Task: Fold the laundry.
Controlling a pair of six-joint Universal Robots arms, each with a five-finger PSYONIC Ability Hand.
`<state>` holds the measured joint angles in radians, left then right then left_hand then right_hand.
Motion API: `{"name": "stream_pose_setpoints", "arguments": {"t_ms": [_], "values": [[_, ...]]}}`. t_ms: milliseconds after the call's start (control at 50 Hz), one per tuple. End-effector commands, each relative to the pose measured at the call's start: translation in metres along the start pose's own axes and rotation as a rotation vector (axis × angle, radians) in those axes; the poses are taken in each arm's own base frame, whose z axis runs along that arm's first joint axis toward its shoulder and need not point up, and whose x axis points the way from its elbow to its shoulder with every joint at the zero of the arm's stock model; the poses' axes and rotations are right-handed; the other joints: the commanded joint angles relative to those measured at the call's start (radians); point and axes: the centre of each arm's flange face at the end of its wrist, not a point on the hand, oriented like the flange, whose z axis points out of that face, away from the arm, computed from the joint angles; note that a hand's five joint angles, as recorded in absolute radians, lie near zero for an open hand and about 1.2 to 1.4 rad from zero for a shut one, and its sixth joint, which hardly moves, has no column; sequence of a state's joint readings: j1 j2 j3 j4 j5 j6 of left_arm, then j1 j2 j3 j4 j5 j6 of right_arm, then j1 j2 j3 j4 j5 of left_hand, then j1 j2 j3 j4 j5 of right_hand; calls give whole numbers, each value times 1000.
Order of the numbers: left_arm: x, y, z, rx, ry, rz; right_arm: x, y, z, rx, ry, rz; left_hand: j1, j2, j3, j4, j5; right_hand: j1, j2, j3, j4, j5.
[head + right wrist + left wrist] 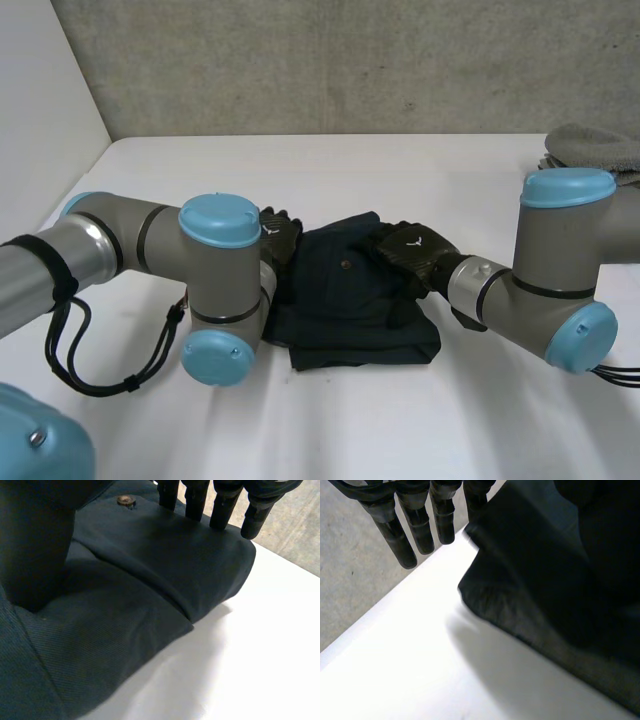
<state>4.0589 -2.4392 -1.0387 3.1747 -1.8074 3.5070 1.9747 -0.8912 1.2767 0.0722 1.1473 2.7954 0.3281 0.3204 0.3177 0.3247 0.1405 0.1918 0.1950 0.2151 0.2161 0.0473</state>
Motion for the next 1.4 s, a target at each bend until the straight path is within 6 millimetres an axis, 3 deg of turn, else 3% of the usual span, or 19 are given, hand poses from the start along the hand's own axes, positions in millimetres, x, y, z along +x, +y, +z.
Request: {"name": "stream_pose_setpoints", "arguments": {"t_ms": [20,120,200,320,380,460,580,680,760,840,960,1200,1400], "values": [[1,13,3,-37,3,54,6,16,12,-14,48,-89,0,8,10,3,13,-17,-20,-41,-42,-47],[3,13,0,-38,13,57,11,13,11,-25,98,-134,-56,-48,-45,-52,-43,-17,-20,-41,-42,-47],[5,1,-9,-10,27,50,10,2,4,-5,115,-146,-68,-60,-57,-64,-55,-17,-20,-41,-42,-47],[2,-43,-36,104,30,5,16,-35,-22,104,183,-176,-76,-69,-66,-73,-63,-17,-20,-41,-42,-47],[-12,-73,-53,188,9,-66,20,-47,-33,136,229,-173,-88,-80,-78,-85,-75,-17,-20,-41,-42,-47],[-25,-93,-71,252,15,-158,21,-62,-64,159,320,-163,-103,-95,-92,-99,-90,-17,-20,-41,-42,-47],[-26,-116,-106,358,239,-257,-1,-40,-80,128,275,-160,-103,-95,-92,-99,-90,-17,-20,-41,-42,-47],[-24,-120,-127,397,461,-285,-30,-4,-85,86,151,-147,-103,-95,-92,-99,-90,-17,-20,-41,-42,-47],[-20,-120,-139,416,585,-289,-48,14,-81,127,102,-169,-115,-107,-104,-111,-102,-17,-20,-41,-42,-47],[-20,-119,-143,418,602,-286,-61,28,-68,175,89,-206,-115,-107,-104,-111,-102,-17,-20,-41,-42,-47],[-20,-119,-141,418,592,-292,-65,45,-49,197,85,-220,-112,-104,-101,-108,-99,-17,-20,-41,-42,-47],[-20,-116,-137,405,577,-302,-57,48,-15,300,161,-300,-109,-101,-98,-105,-96,-13,-16,-36,-38,-43],[-20,-116,-137,404,575,-303,-47,38,4,345,200,-302,-109,-101,-98,-105,-96,315,312,292,291,285]]}}
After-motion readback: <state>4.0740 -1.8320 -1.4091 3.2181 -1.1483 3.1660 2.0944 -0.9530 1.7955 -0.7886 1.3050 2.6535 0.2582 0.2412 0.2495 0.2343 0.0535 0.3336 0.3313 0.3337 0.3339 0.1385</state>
